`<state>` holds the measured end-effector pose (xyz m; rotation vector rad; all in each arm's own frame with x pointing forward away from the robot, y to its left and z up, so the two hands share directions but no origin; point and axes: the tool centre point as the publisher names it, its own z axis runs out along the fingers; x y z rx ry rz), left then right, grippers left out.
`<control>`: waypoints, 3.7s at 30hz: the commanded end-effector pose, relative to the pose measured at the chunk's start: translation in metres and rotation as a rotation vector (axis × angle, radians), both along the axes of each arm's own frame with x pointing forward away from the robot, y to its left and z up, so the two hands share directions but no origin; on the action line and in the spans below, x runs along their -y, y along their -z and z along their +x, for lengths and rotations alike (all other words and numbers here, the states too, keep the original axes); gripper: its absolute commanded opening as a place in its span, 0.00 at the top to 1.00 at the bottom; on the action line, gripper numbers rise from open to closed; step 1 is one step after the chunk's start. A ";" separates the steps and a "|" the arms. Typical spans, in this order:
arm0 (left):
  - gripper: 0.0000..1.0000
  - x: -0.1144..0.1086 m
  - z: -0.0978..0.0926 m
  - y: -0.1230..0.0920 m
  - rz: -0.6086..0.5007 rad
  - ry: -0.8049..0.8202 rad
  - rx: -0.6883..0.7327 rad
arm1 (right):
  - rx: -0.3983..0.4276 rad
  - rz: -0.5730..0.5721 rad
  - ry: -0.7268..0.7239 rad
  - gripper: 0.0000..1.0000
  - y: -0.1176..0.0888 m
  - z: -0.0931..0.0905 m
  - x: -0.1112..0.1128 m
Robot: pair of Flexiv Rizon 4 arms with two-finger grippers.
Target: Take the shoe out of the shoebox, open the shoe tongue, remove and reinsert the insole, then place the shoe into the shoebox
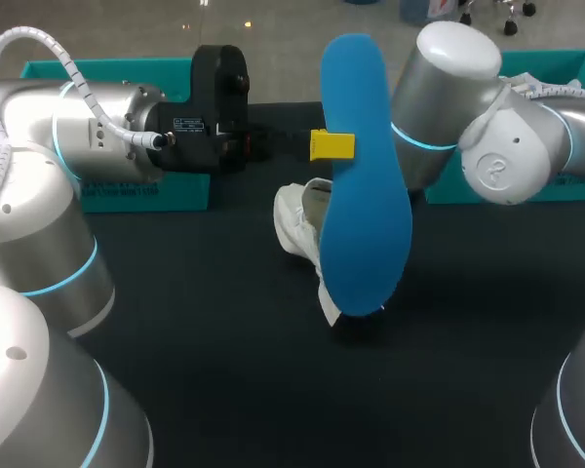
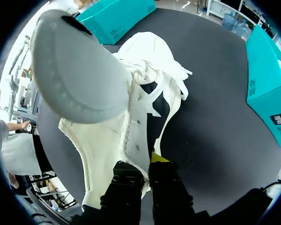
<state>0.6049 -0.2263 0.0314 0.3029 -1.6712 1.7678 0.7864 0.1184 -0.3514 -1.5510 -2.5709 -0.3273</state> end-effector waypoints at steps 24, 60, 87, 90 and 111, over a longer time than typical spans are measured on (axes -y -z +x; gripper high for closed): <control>1.00 0.001 0.000 0.001 -0.002 -0.002 0.000 | 0.115 0.088 0.261 1.00 0.016 0.008 0.009; 1.00 0.001 0.000 0.001 -0.002 -0.002 0.000 | -0.072 0.526 0.359 0.00 -0.035 -0.004 0.026; 1.00 0.001 0.000 0.001 -0.002 -0.002 0.000 | -0.247 0.944 0.236 0.00 -0.112 -0.021 0.055; 1.00 0.001 0.000 0.001 -0.002 -0.002 0.000 | -0.248 0.979 0.243 0.00 -0.120 -0.020 0.057; 1.00 -0.001 0.002 0.004 0.002 -0.006 0.056 | -0.195 1.078 0.377 0.00 -0.151 -0.008 0.058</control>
